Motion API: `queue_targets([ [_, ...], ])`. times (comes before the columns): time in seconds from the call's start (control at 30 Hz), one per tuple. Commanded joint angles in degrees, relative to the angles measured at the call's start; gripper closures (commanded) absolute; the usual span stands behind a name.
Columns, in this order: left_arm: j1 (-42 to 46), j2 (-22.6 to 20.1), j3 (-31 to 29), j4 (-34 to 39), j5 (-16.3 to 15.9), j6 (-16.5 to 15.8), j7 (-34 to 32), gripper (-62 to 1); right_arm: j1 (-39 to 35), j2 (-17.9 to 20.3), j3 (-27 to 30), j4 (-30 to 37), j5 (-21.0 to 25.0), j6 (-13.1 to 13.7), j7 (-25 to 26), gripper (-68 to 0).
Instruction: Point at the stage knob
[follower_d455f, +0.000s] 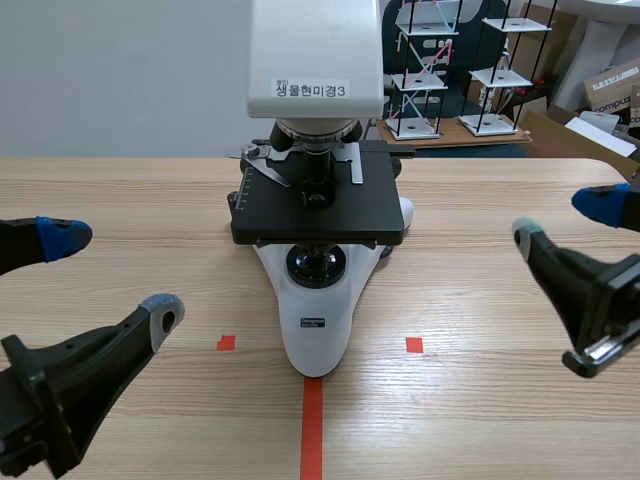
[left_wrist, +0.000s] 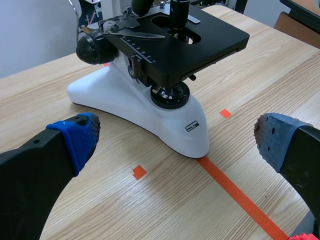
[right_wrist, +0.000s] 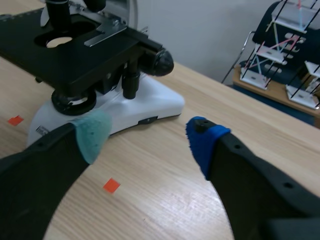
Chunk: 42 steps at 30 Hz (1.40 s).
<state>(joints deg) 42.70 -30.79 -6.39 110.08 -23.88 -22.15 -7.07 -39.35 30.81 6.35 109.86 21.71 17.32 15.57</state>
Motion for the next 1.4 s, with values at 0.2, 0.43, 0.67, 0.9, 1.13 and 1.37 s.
queue_targets([
  [0.2, -0.02, 0.28, -0.37, 0.28, -0.37, 0.02, -0.79, -62.3, 13.00, 0.42, -3.23, -1.62, 0.57, 0.07, -5.84, -0.1],
  [0.43, -0.02, 0.28, -0.37, 0.28, -0.39, 0.02, -0.79, -62.3, 28.83, -0.02, -14.16, -13.90, 0.59, 2.86, -5.84, -0.1],
  [0.67, -0.02, 0.28, -0.37, 0.28, -0.37, 0.02, -0.79, -62.3, 36.04, -0.07, -20.37, -20.11, 0.57, 2.86, -6.25, -0.2],
  [0.9, -0.02, 0.28, -0.37, 0.28, -0.37, 0.00, -0.81, -62.3, 38.10, -0.04, -23.28, -26.16, 0.24, 2.91, -2.38, -0.2],
  [1.13, -0.02, 0.28, -0.37, 0.28, -0.39, 0.00, -0.79, -62.3, 39.43, -1.97, -23.30, -33.83, -3.56, 3.34, 1.22, -0.2],
  [1.37, -0.02, 0.28, -0.37, 0.28, -0.37, 0.00, -0.79, -62.3, 42.91, -4.94, -23.39, -44.33, -10.64, 5.51, 11.23, -0.2],
])
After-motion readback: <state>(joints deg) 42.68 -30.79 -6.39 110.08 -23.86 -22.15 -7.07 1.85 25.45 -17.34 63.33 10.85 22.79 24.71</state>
